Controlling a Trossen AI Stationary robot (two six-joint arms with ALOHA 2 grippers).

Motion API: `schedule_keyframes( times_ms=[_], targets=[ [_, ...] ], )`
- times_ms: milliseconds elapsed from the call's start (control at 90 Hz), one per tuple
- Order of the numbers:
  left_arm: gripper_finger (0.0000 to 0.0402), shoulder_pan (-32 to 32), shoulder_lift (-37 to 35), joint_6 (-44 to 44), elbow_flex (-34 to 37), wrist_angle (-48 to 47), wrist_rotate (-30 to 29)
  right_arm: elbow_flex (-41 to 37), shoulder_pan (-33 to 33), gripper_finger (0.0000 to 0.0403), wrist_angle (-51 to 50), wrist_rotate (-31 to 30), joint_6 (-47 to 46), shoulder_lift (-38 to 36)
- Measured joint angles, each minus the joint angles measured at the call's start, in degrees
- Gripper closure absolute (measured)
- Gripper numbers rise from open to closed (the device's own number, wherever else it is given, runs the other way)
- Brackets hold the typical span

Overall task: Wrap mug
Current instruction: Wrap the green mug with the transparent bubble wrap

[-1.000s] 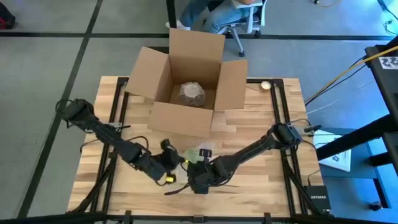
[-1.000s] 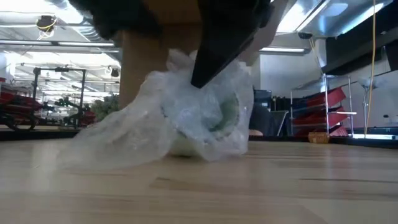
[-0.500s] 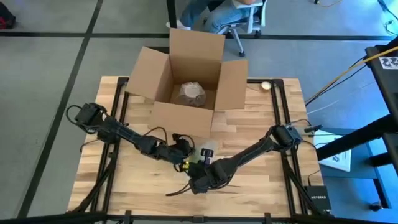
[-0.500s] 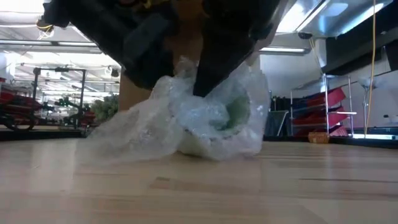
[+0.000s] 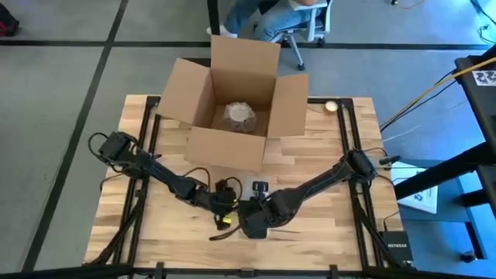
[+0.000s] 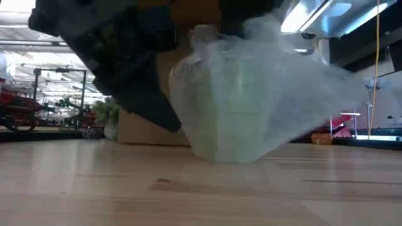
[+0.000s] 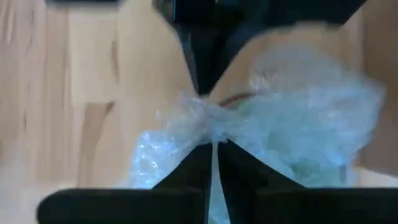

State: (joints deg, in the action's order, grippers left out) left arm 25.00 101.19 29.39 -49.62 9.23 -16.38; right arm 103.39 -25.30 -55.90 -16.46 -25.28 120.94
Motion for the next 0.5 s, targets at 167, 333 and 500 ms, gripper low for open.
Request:
schedule_keyframes(
  times_ms=[167, 333, 500],
  targets=[
    [0.0401, 1.1, -1.2, 1.6, -0.1, -0.9, -0.4, 0.0, 0.4, 0.0389, -1.0, 0.1, 0.3, 0.0],
    [0.0402, 2.9, -6.0, 4.8, -1.3, -2.4, -0.8, 0.0, 1.2, 0.0389, -1.4, 1.7, 2.5, -0.6],
    [0.0401, 5.0, -10.5, 5.4, -1.4, -5.2, -4.0, 0.0, 4.6, 0.0389, -0.1, 6.4, 6.3, 2.1]
  ],
)
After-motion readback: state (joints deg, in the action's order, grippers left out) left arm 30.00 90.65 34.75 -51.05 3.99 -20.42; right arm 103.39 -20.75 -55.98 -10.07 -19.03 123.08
